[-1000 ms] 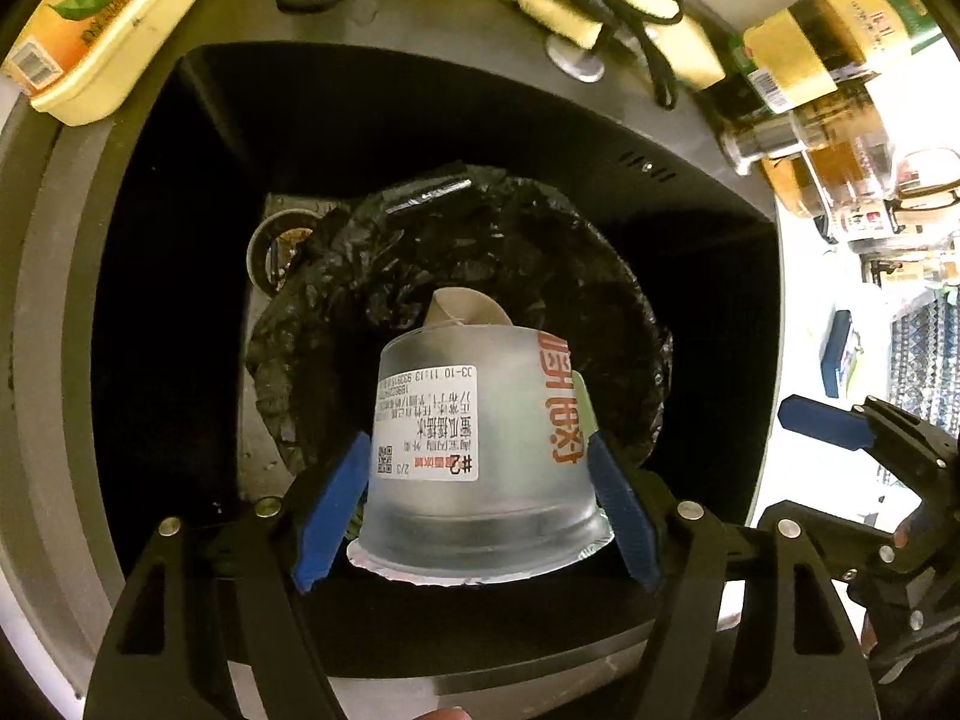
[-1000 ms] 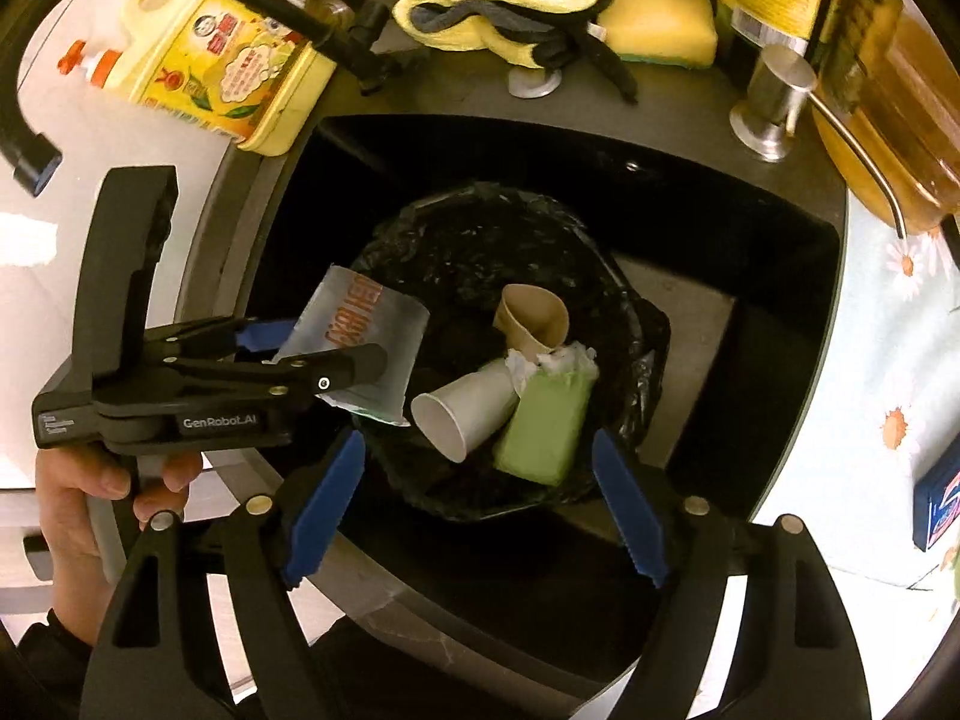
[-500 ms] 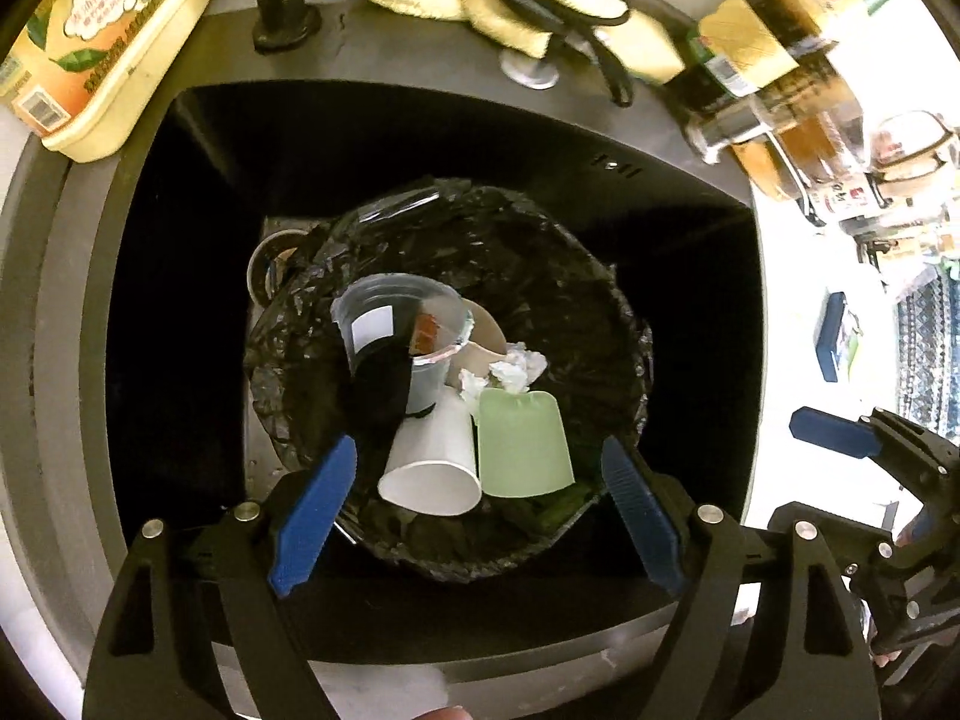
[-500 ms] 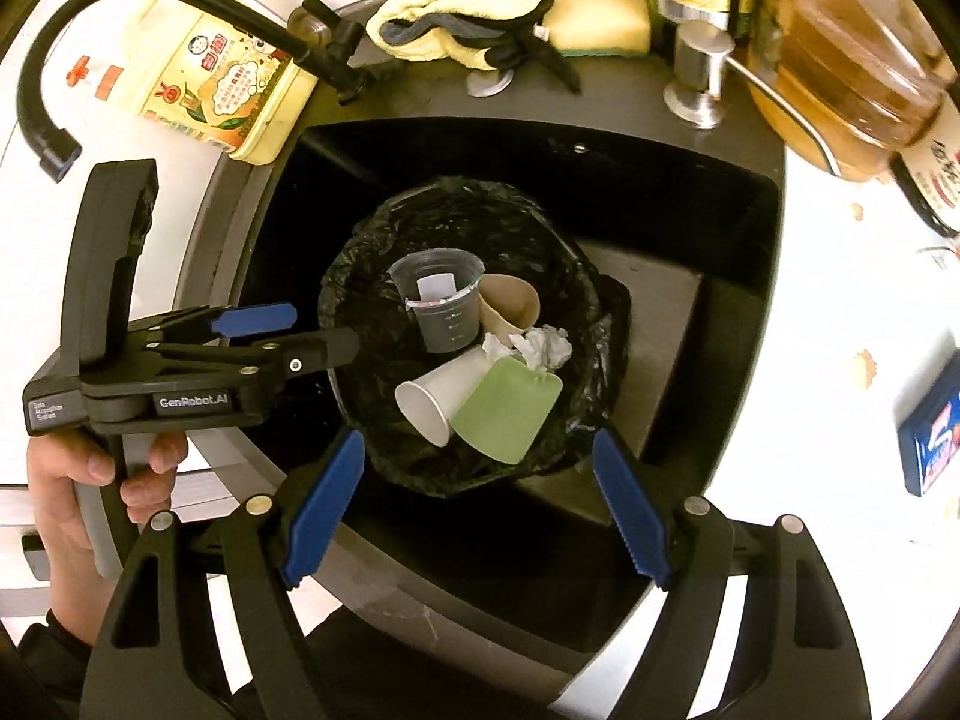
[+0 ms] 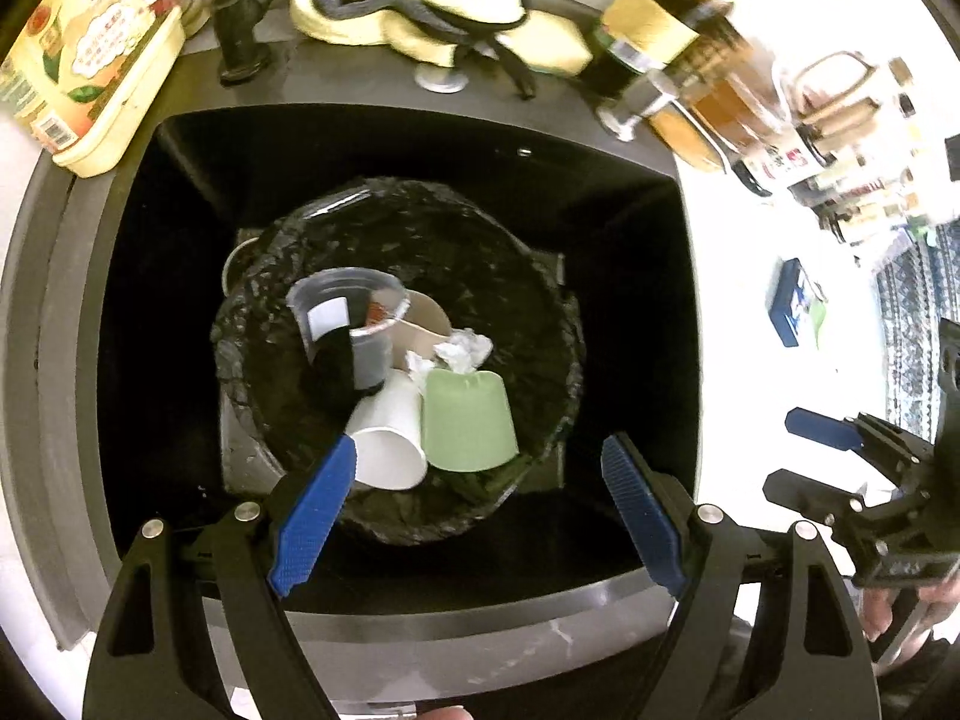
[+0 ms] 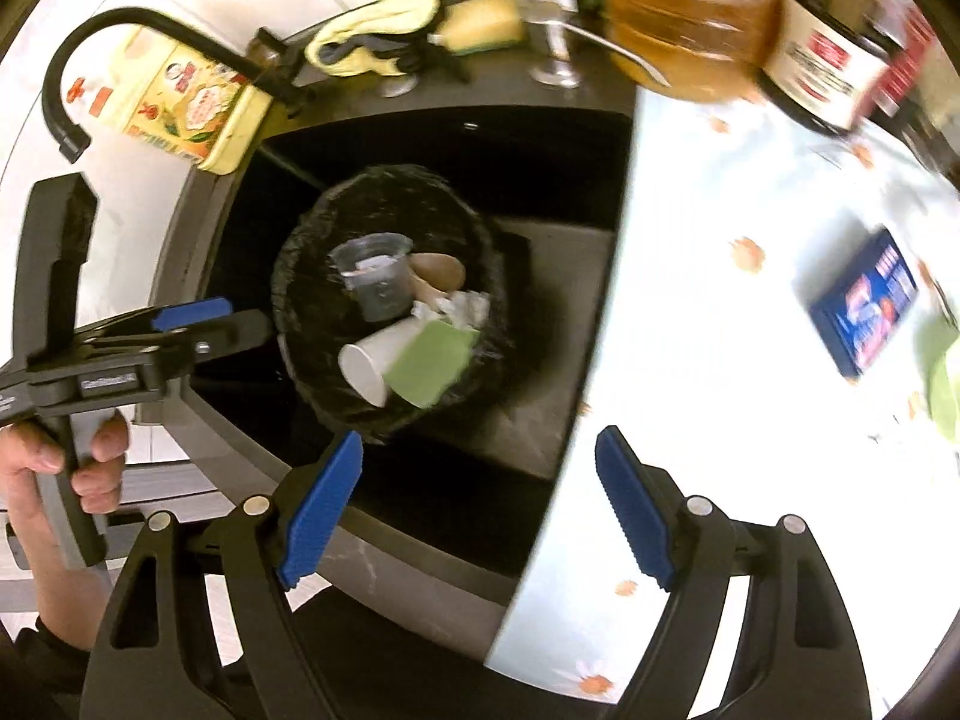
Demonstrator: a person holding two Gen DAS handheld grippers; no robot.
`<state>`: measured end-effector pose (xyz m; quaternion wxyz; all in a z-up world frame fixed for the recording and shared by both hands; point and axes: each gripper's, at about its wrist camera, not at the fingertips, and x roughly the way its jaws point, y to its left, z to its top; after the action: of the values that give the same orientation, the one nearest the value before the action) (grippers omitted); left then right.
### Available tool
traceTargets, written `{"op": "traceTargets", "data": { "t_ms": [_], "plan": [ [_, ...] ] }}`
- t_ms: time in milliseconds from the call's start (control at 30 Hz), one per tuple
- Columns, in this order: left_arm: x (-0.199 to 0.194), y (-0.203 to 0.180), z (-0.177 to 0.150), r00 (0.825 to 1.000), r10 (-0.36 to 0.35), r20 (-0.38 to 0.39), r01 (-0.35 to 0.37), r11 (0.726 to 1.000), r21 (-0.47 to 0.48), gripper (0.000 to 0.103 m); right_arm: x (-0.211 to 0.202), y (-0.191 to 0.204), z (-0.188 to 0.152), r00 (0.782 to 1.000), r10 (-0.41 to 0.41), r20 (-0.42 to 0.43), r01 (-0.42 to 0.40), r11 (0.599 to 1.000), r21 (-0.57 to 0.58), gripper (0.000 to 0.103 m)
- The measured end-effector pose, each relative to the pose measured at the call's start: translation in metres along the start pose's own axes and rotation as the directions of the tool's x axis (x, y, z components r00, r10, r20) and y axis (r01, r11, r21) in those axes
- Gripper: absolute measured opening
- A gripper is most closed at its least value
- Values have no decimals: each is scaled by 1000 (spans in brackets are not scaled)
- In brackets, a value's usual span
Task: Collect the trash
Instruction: 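Move both grippers back over the table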
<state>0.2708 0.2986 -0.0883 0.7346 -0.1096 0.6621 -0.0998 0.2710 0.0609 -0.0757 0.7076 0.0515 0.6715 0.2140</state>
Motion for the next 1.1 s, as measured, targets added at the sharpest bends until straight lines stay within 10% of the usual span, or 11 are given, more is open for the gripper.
{"op": "traceTargets", "data": {
  "t_ms": [1100],
  "plan": [
    [61, -279, 3, 996, 94, 1, -93, 980, 175, 82, -109, -302, -59, 985, -171, 30, 167, 980, 108, 82]
  ]
}}
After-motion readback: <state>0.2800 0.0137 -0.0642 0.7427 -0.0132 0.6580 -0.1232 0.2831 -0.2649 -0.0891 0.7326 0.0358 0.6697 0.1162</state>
